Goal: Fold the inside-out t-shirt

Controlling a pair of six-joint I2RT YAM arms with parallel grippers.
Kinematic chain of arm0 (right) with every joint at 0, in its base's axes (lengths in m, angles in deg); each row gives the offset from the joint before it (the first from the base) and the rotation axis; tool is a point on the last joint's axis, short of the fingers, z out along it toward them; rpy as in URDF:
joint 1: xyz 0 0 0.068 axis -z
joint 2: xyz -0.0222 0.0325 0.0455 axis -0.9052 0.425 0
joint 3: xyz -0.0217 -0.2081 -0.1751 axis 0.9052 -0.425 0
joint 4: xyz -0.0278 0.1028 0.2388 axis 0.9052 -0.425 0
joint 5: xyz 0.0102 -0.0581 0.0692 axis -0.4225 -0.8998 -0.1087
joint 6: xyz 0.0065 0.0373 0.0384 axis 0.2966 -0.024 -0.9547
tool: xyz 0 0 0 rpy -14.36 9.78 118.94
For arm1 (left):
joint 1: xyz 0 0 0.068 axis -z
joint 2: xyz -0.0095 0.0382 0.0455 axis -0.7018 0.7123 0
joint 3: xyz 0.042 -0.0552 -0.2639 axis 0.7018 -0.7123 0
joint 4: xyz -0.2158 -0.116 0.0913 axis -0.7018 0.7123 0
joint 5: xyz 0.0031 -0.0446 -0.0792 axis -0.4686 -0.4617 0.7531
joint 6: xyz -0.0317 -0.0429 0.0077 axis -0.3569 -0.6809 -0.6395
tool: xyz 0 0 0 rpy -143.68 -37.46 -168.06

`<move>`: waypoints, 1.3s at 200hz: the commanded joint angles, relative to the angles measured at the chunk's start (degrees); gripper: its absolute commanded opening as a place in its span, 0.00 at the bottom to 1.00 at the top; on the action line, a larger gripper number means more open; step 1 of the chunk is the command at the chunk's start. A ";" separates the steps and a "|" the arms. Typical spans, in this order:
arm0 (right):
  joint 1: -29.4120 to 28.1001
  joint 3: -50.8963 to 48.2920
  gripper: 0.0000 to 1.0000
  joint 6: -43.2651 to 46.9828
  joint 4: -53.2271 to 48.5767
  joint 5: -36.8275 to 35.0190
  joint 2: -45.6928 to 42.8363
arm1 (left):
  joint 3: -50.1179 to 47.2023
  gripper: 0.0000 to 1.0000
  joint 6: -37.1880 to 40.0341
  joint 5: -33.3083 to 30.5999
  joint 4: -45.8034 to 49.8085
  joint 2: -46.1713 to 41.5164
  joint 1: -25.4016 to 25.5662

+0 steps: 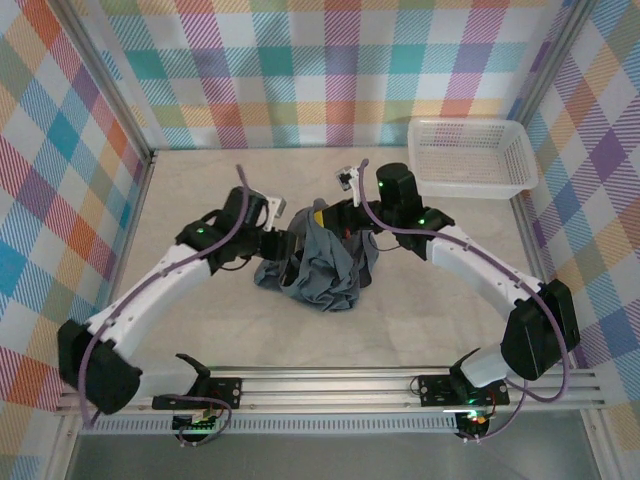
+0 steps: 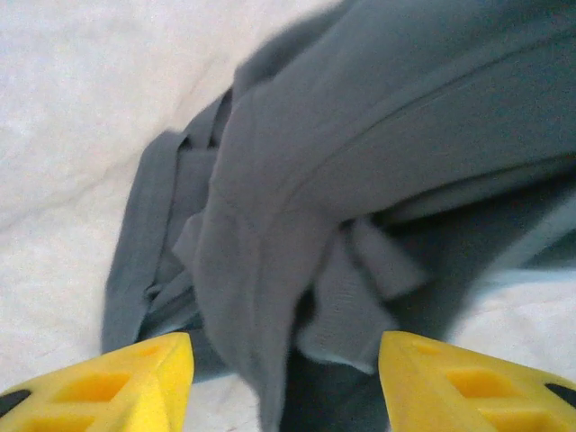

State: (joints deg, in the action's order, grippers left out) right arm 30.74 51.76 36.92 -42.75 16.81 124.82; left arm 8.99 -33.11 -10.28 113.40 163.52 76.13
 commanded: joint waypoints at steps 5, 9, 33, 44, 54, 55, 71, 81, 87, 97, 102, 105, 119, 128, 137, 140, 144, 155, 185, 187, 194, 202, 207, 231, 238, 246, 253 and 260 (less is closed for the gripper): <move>0.20 2.43 0.00 0.51 -1.75 1.60 -0.63 | 0.98 0.60 3.04 -4.35 -1.23 7.65 0.61; 0.21 2.39 0.00 0.55 -1.84 1.35 -0.80 | 0.89 0.61 2.79 -3.43 -1.60 8.39 0.53; 0.18 1.95 0.00 0.65 -2.11 0.05 -1.59 | 0.86 0.61 0.69 -5.24 -1.31 12.99 0.53; 0.18 2.04 0.00 0.66 -2.52 -0.40 -2.07 | 0.86 0.58 0.12 -7.72 -0.58 14.68 0.44; 0.35 1.87 0.00 0.66 -2.87 -1.74 -2.76 | 0.87 0.55 -0.62 -10.06 0.06 15.38 0.21; 0.40 1.83 0.00 0.66 -2.97 -1.90 -2.80 | 0.82 0.55 -0.73 -10.14 0.16 15.36 0.15; 1.30 1.47 0.00 0.66 -4.54 -4.94 -4.01 | -0.11 0.53 -1.23 -8.83 -0.08 14.31 -1.26; 2.30 1.05 0.00 0.45 -5.53 -6.28 -4.65 | -1.26 0.55 -0.60 -1.97 -1.70 12.49 -2.57; 2.98 0.71 0.00 0.09 -6.01 -6.95 -4.94 | -2.16 0.58 0.31 3.78 -3.30 11.12 -3.48; 4.12 -0.07 0.00 -0.48 -6.36 -7.50 -5.40 | -3.44 0.63 1.98 13.46 -5.79 9.05 -4.42; 4.62 -0.44 0.00 -0.65 -6.44 -7.53 -5.62 | -3.76 0.67 2.66 18.23 -6.76 8.28 -4.67; 4.80 -0.62 0.00 -0.71 -6.43 -7.47 -5.77 | -3.91 0.71 2.97 20.97 -7.30 7.94 -4.80; 5.18 -1.28 0.00 0.06 -6.43 -6.63 -6.39 | -4.81 0.81 3.08 28.29 -10.64 4.93 -4.93; 5.20 -1.70 0.00 0.61 -5.95 -5.27 -6.77 | -4.90 0.86 2.42 28.42 -12.18 3.10 -5.08; 5.20 -2.03 0.00 0.81 -5.17 -3.67 -7.13 | -4.09 0.87 2.95 27.24 -12.23 2.41 -5.06; 5.19 -2.15 0.00 0.83 -4.80 -3.18 -7.19 | -3.53 0.87 3.33 26.76 -12.02 2.47 -4.96; 5.19 -2.26 0.00 0.83 -4.42 -2.47 -7.32 | -2.83 0.87 3.89 26.15 -11.83 2.56 -4.92; 5.20 -2.29 0.00 0.91 -3.89 -0.76 -7.24 | -1.30 0.86 5.34 24.07 -12.19 3.07 -4.57; 5.19 -0.68 0.00 0.93 -4.56 1.56 -6.37 | 1.04 0.62 11.53 11.93 -13.90 6.60 -2.10; 5.19 -0.57 0.00 0.92 -4.62 1.57 -6.30 | 1.02 0.61 11.94 11.35 -14.16 6.92 -1.99; 5.19 -0.15 0.00 0.96 -4.95 1.62 -6.17 | 1.24 0.54 13.20 9.32 -14.85 8.15 -1.64; 5.24 0.10 0.00 0.92 -5.04 1.64 -6.03 | 1.43 0.49 14.20 9.17 -15.87 9.19 -1.46; 5.25 0.15 0.00 0.92 -5.12 1.54 -6.01 | 1.53 0.49 14.78 9.99 -16.57 9.69 -1.41; 5.19 0.54 0.00 1.09 -5.77 1.24 -5.83 | 2.47 0.59 15.94 14.76 -18.89 10.22 -0.44; 5.24 0.63 0.00 1.06 -5.96 1.26 -5.81 | 2.15 0.65 15.88 13.62 -19.89 9.88 0.39; 5.26 0.72 0.00 1.18 -6.05 1.35 -5.72 | 1.38 0.74 16.15 12.44 -20.83 9.33 1.26; 5.19 0.72 0.00 1.14 -6.04 1.58 -5.67 | 0.49 0.79 16.35 10.35 -23.00 8.80 2.04; 5.20 0.90 0.00 1.09 -6.01 1.74 -5.57 | -0.20 0.81 16.51 7.80 -24.00 8.38 2.64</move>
State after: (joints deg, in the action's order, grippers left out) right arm 36.18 50.12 37.16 -49.46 16.31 119.09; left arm 9.54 -18.95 2.01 95.76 174.16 76.21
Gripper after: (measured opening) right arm 0.049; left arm 0.766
